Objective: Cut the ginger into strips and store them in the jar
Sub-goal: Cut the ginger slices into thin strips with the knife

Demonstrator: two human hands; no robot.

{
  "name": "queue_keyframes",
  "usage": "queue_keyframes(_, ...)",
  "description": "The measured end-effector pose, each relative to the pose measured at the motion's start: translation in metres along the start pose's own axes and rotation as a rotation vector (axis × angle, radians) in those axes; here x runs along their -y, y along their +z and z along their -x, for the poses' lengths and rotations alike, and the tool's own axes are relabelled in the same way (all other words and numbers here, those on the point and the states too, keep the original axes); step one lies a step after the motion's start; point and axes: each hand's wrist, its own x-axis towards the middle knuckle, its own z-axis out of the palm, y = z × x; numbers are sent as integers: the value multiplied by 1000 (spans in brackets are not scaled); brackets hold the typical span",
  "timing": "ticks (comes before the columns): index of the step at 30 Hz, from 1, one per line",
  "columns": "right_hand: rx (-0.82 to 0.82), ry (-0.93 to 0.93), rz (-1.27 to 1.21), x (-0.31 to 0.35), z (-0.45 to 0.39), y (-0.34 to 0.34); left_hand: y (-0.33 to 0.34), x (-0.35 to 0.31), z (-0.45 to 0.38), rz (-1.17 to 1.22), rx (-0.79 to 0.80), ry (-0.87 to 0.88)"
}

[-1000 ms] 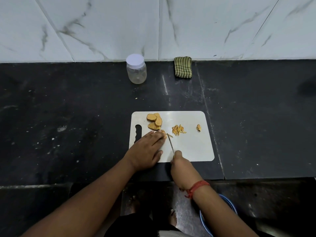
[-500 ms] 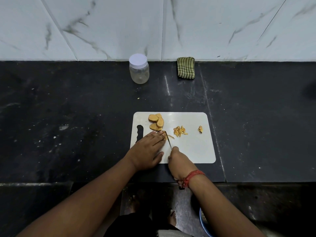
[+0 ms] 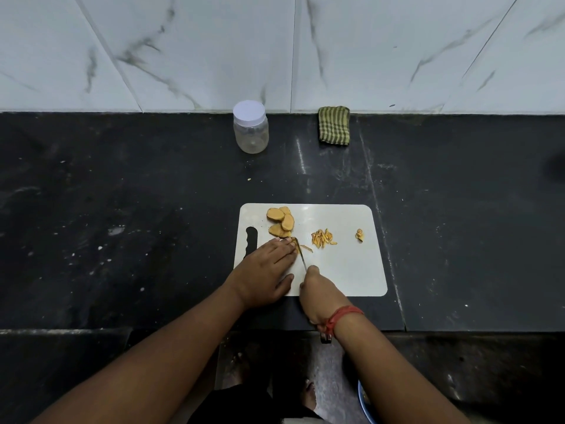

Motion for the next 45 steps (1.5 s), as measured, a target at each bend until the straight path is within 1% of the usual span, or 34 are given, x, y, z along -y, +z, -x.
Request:
queue_keyframes(4,-2,10,5,0,-3,-1,0,-1,0,-8,-18,4)
queue_keyframes(10,10,-17,-17,-13,22,6,-1,-1,-1,-27,-8,1)
queue_keyframes(16,-51,-8,-15,-21,23,2,-1,-1,1,-11,-16,1)
queue_keyframes(23,-64,-76,-56,-10,17,0,-2,-2,2,-13,-5,-9)
queue_keyframes(30,-25,-86,-59,-2,6,-5,-4,-1,2,25,17,-15)
queue_keyframes(45,0,-23,8,2,-3,-6,-4,-1,0,17,28,-21)
